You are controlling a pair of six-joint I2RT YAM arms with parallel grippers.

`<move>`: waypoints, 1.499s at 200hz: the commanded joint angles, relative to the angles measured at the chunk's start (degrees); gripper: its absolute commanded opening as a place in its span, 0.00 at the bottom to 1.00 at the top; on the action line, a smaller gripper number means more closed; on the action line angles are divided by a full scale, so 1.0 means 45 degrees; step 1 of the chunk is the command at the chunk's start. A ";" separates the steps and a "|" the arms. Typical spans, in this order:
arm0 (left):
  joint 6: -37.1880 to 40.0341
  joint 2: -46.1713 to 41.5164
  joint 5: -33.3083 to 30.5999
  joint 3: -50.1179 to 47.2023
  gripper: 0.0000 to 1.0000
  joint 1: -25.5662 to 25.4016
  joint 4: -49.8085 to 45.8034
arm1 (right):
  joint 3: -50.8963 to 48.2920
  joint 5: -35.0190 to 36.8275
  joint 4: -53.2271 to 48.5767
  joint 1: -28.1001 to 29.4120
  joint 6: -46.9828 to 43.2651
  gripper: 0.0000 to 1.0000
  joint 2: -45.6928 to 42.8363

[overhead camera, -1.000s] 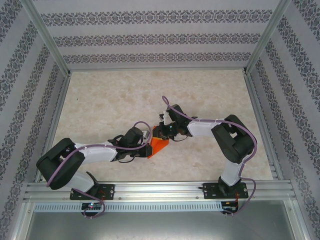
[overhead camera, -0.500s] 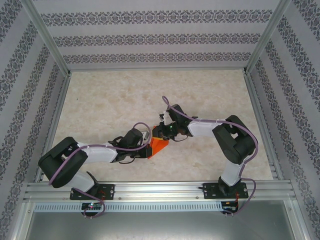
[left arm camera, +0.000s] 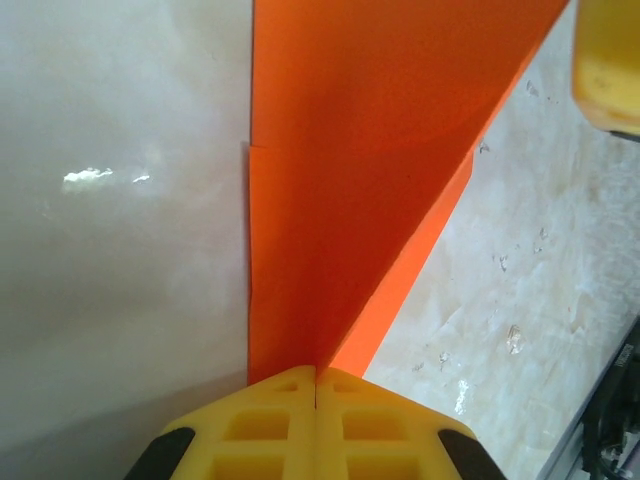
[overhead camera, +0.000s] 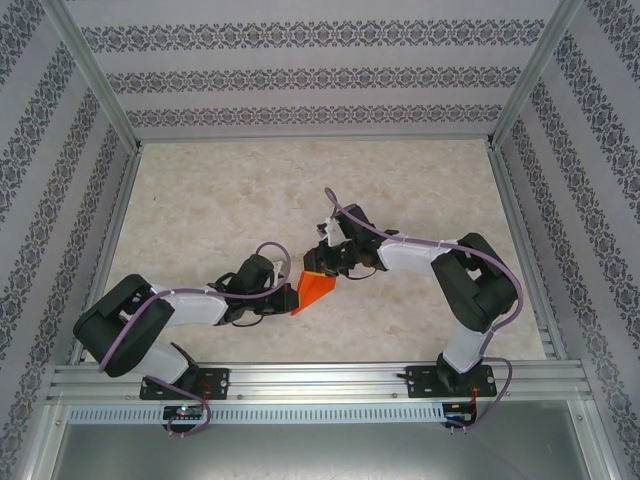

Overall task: Fold a paper plane with a square sheet of paper (pick it up from the middle)
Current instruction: Fourth fold the wing at the center of the table.

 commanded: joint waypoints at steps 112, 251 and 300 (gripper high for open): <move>0.0086 0.0808 0.1443 0.0515 0.00 0.0681 -0.0053 | 0.0770 0.0554 0.0231 -0.0122 -0.0109 0.20 0.1563; -0.0467 0.1324 0.1834 0.0225 0.01 0.1142 0.0685 | 0.1160 -0.0074 0.0512 -0.0238 -0.0250 0.20 0.2464; -0.0530 0.1345 0.1837 0.0229 0.01 0.1211 0.0527 | 0.1244 -0.0012 0.0382 -0.0336 -0.0406 0.20 0.2860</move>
